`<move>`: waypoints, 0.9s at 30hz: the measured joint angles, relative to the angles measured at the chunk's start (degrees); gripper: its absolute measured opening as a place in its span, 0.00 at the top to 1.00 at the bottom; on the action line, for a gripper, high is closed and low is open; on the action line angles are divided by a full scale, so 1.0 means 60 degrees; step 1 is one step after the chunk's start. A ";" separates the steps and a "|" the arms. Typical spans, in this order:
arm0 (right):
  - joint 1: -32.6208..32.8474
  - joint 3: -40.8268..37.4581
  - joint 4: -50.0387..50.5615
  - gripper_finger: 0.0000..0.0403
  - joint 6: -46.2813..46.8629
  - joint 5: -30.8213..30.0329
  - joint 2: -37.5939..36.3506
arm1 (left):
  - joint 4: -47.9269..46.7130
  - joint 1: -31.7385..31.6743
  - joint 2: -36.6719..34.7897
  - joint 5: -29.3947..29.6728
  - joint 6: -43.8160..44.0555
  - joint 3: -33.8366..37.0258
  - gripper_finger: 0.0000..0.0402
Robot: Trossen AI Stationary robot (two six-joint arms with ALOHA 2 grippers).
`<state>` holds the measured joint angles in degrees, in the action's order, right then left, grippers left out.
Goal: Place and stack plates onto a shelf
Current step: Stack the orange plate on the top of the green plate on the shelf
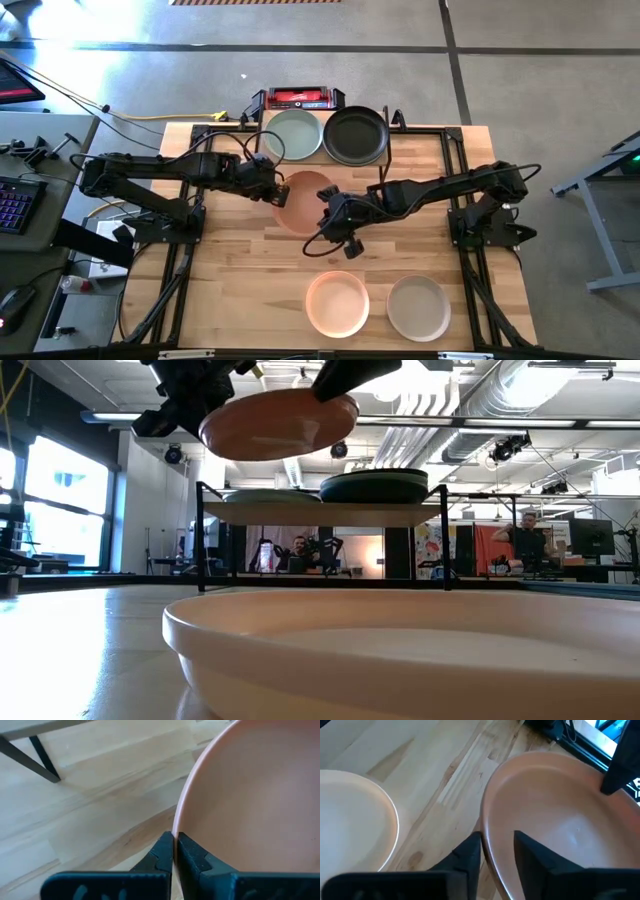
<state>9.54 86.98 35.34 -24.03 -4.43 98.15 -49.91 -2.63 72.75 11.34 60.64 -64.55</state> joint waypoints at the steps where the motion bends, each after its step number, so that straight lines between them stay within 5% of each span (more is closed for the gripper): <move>1: 0.0000 0.0000 0.0060 0.76 0.0000 -0.0003 -0.0003 | -0.0015 0.0003 0.0000 0.0070 -0.0051 0.0000 1.00; 15: -0.0029 -0.0004 0.0759 0.75 0.1103 -0.1302 -0.0815 | -0.0107 -0.0299 -0.0612 0.0714 -0.0529 0.0004 1.00; 27: -0.0022 -0.0004 0.0974 0.75 0.2709 -0.1549 -0.1755 | -0.0205 -0.1976 -0.1383 0.1007 -0.1755 -0.0102 1.00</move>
<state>9.41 86.96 41.19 -7.78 -13.72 87.62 -51.14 -14.49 64.45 17.38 50.11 -65.17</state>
